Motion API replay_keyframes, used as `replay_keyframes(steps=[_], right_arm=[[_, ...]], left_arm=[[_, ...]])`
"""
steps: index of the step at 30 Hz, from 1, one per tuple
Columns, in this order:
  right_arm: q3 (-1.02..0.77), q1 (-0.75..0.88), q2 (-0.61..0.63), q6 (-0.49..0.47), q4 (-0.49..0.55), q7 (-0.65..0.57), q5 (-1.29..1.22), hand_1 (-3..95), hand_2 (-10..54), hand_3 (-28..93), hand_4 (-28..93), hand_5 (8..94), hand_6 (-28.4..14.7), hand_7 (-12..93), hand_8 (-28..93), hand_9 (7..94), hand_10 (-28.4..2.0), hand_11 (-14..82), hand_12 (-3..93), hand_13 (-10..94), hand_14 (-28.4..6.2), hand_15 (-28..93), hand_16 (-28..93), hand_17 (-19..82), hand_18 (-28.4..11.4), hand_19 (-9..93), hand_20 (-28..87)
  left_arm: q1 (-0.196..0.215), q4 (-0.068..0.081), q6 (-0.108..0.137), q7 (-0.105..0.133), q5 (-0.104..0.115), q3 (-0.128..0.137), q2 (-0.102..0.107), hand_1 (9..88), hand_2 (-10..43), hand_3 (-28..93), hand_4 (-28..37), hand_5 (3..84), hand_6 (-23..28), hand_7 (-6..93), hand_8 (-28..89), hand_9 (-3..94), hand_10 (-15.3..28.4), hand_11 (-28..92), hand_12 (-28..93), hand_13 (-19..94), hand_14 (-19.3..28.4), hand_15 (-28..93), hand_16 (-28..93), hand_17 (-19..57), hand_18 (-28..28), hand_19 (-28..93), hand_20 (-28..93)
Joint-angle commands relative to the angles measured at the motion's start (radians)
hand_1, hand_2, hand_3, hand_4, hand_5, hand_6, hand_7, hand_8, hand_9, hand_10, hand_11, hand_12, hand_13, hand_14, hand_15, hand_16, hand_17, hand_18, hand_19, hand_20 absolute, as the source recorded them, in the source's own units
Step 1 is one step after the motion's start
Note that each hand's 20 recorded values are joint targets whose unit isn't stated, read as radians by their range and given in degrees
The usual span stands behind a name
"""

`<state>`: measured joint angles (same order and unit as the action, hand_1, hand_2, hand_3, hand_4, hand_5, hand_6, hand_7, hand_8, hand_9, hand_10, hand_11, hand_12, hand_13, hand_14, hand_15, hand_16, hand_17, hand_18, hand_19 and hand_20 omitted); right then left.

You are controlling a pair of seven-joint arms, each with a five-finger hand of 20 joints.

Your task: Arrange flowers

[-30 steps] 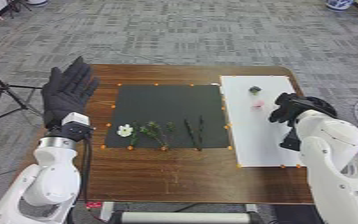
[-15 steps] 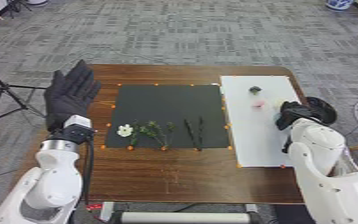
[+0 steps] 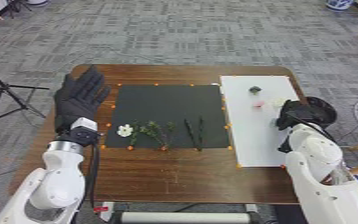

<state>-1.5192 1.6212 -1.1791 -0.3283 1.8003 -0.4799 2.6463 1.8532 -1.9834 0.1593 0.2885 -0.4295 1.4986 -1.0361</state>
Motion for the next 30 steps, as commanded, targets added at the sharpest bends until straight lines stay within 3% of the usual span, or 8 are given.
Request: replay_keyframes(steps=[1,4,9,12,15,16,21,30], right_arm=[[0.012,0.035,0.010,0.083,0.076,0.003,0.003,58.1,-8.2,66,-28,77.0,-0.5,27,3,77.4,-9.8,9.3,23.2,73,-7.9,63,28,42,-20.6,86,36],[0.041,0.035,0.006,0.087,0.142,0.015,0.032,57.8,-8.6,68,-28,77.4,-0.8,28,3,78.1,-10.0,8.5,24.0,73,-7.9,63,28,42,-20.5,86,36],[0.118,-0.021,-0.031,0.108,0.191,0.061,0.013,57.3,-8.8,68,-26,77.8,-1.2,27,4,78.3,-10.1,8.2,24.2,73,-8.0,62,28,42,-20.6,86,36],[0.205,-0.110,-0.106,0.095,0.149,0.110,0.003,57.2,-8.8,68,-26,77.9,-1.2,27,5,78.3,-10.1,8.2,24.4,73,-8.0,62,28,42,-20.5,86,36],[0.297,-0.182,-0.179,0.101,0.100,0.165,0.009,57.3,-8.7,68,-26,78.0,-1.3,27,5,78.3,-10.2,8.2,24.4,73,-8.0,62,28,42,-20.5,86,36],[0.321,-0.198,-0.203,0.101,0.084,0.181,0.012,57.3,-8.8,68,-26,78.0,-1.4,27,5,78.3,-10.2,8.1,24.4,73,-8.0,62,28,42,-20.5,86,36],[0.394,-0.261,-0.331,0.069,-0.012,0.237,0.026,57.4,-8.7,68,-26,78.1,-1.3,27,5,78.4,-10.2,8.2,24.4,73,-8.0,62,29,42,-20.5,86,36],[0.446,-0.323,-0.509,0.050,-0.211,0.291,0.095,57.4,-8.7,68,-26,77.9,-1.2,27,5,78.4,-10.0,8.1,24.5,73,-7.8,61,29,42,-20.4,86,36]], left_arm=[[0.038,0.002,-0.026,-0.024,-0.009,0.033,-0.012,25.2,15.0,66,-28.3,43.6,7.9,8.1,-9,32.3,13.3,16,6,24,10.0,14,-6,-4.4,11.4,32,6],[0.051,0.007,-0.029,-0.043,-0.020,0.054,-0.020,25.1,15.0,67,-28.3,43.9,8.0,7.9,-9,32.4,13.3,16,6,24,10.0,14,-6,-4.5,11.5,32,6],[0.079,0.005,-0.021,-0.040,-0.017,0.072,-0.022,25.0,15.0,67,-28.3,44.1,8.0,7.9,-9,32.6,13.4,16,6,24,10.2,14,-6,-4.6,11.5,32,6],[0.121,-0.007,-0.005,-0.033,-0.020,0.101,-0.022,25.1,15.0,66,-28.3,44.1,8.0,7.8,-9,32.7,13.4,16,6,24,10.2,14,-6,-4.6,11.5,32,6],[0.150,-0.011,0.008,-0.023,0.000,0.123,-0.032,25.0,15.1,66,-28.3,44.1,7.9,7.8,-8,32.7,13.4,16,6,24,10.2,14,-6,-4.6,11.5,32,6],[0.153,-0.008,0.006,-0.021,0.004,0.128,-0.032,25.0,15.1,67,-28.3,44.1,7.9,7.9,-8,32.8,13.3,16,6,24,10.2,14,-6,-4.6,11.5,32,6],[0.163,-0.005,0.013,-0.030,-0.019,0.156,-0.013,24.5,15.5,68,-28.3,44.0,7.7,8.0,-9,32.7,13.2,16,6,24,10.1,14,-6,-4.6,11.5,32,6],[0.189,-0.014,0.031,-0.004,-0.012,0.186,-0.002,24.9,15.8,67,-28.3,43.8,7.7,8.2,-9,33.0,13.2,17,6,25,10.4,15,-5,-4.8,11.6,32,6]])
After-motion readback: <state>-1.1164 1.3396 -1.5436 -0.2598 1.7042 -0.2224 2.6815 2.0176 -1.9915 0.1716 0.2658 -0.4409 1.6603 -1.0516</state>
